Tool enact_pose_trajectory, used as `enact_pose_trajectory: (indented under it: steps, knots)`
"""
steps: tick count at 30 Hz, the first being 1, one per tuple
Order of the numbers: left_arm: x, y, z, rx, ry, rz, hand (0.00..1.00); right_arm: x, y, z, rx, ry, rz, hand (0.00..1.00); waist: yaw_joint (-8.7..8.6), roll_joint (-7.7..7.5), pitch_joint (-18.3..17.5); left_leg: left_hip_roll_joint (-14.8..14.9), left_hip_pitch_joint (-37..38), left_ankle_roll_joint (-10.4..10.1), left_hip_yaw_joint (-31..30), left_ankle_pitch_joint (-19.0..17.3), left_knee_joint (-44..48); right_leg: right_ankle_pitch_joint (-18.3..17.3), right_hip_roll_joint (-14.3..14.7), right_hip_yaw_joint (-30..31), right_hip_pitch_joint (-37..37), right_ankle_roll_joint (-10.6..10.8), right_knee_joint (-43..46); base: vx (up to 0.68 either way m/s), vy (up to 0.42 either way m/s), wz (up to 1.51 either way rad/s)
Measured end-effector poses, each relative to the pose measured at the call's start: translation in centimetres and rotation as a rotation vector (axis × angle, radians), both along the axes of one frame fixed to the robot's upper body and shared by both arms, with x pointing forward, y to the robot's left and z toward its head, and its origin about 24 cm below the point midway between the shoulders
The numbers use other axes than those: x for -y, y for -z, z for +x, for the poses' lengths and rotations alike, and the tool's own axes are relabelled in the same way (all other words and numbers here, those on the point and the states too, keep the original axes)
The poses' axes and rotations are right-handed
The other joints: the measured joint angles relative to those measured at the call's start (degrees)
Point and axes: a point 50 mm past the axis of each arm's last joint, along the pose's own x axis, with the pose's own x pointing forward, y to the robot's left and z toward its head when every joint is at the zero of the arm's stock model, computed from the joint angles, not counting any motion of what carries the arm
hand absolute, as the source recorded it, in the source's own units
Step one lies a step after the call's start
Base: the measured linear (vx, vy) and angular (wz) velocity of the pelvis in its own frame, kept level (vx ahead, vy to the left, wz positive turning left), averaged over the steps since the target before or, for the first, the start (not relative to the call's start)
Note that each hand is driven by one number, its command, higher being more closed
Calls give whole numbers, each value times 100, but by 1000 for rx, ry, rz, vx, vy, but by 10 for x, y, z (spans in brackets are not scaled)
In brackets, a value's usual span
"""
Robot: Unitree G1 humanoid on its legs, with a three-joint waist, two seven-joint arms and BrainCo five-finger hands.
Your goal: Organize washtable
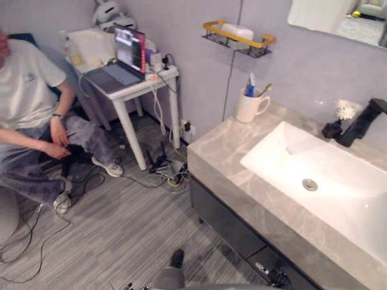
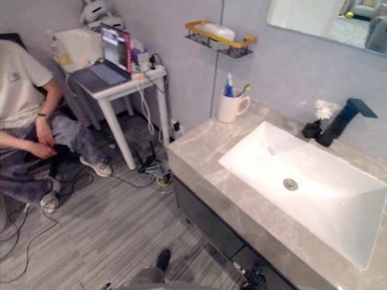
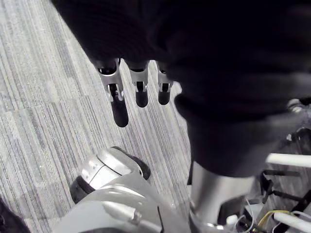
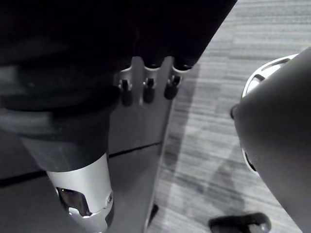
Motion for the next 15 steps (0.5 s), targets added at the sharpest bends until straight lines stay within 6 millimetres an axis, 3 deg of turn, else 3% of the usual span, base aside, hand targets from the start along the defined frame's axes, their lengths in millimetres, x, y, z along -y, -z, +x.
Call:
enact_pose_trajectory:
  steps: [1,2,3,4,5,6,7,8,9,10,12,13,14,15]
  knots:
    - [-1,-1,5,16,1,4,0,1,0,0,3,5,-2,0,13,-20,18,107,-212,44,369,-81,502,19,-98,-133,-42,19,27,-68,102,78]
    - [-3,-1,6,18,-14,4,0,5,-1,1,4,7,-13,0,31,24,34,294,-585,85,891,-106,1766,20,-225,-311,-104,27,190,-69,91,46]
    - [-1,-1,5,14,-19,0,0,9,-2,1,6,6,-23,0,36,73,31,431,-675,167,1117,-167,2382,19,-282,-398,-133,27,286,-84,110,38]
    - [2,0,0,2,-29,-2,0,16,-4,2,15,5,-43,0,27,207,43,810,-695,263,1627,-675,3387,17,-309,-579,-154,32,454,-82,137,44]
    - [9,2,-2,-9,-22,-19,0,26,-7,5,34,13,-72,0,-5,558,48,908,-770,181,1962,-955,3329,-68,-159,-686,-208,44,648,-100,156,67]
    - [10,2,2,0,-4,-20,0,28,-6,1,25,26,-71,0,-19,543,8,651,-734,38,1771,-1024,2860,-299,-121,-557,-355,16,681,-150,167,202]
    - [-4,-4,23,53,37,16,0,22,-1,-10,-15,54,-41,0,-414,132,-26,-36,-577,-90,1476,-694,1533,-298,21,-55,-548,-331,169,-156,107,273]
    - [-16,-7,28,62,44,45,0,12,3,-20,-35,88,-8,0,-365,-73,-63,521,-547,57,2704,-1369,2808,268,-139,-387,-587,-160,-78,-114,51,249]
    - [-15,-6,24,48,41,39,0,14,3,-22,-41,103,-8,0,-302,34,-64,872,-212,-121,2972,-1257,2795,327,-101,-564,-526,-114,-76,-1,56,176]
    - [-5,-1,16,14,33,8,0,22,2,-27,-42,141,-24,0,-413,219,-50,829,174,-568,3113,-1488,2096,325,-90,-943,-398,11,-67,32,116,106]
    - [-3,0,10,-3,36,-1,0,15,4,-31,-58,173,9,0,-397,95,-35,414,353,-386,3130,-1183,1579,444,-367,-1251,-348,78,-29,-8,205,99]
    - [-3,1,0,-35,45,0,0,11,5,-33,-58,198,25,0,-390,139,-87,98,494,-316,3027,-958,1110,496,-489,-1431,-329,42,-6,-36,168,83]
    - [-3,2,-8,-60,47,-1,0,9,6,-34,-54,238,39,0,-429,81,-199,-201,543,-226,2872,-653,549,587,-545,-1576,-325,37,-122,-48,95,70]
    - [-3,2,-8,-60,51,-1,0,10,6,-33,-51,245,39,0,-422,76,-204,-302,585,-206,2818,-512,305,628,-569,-1604,-350,47,-138,-65,34,56]
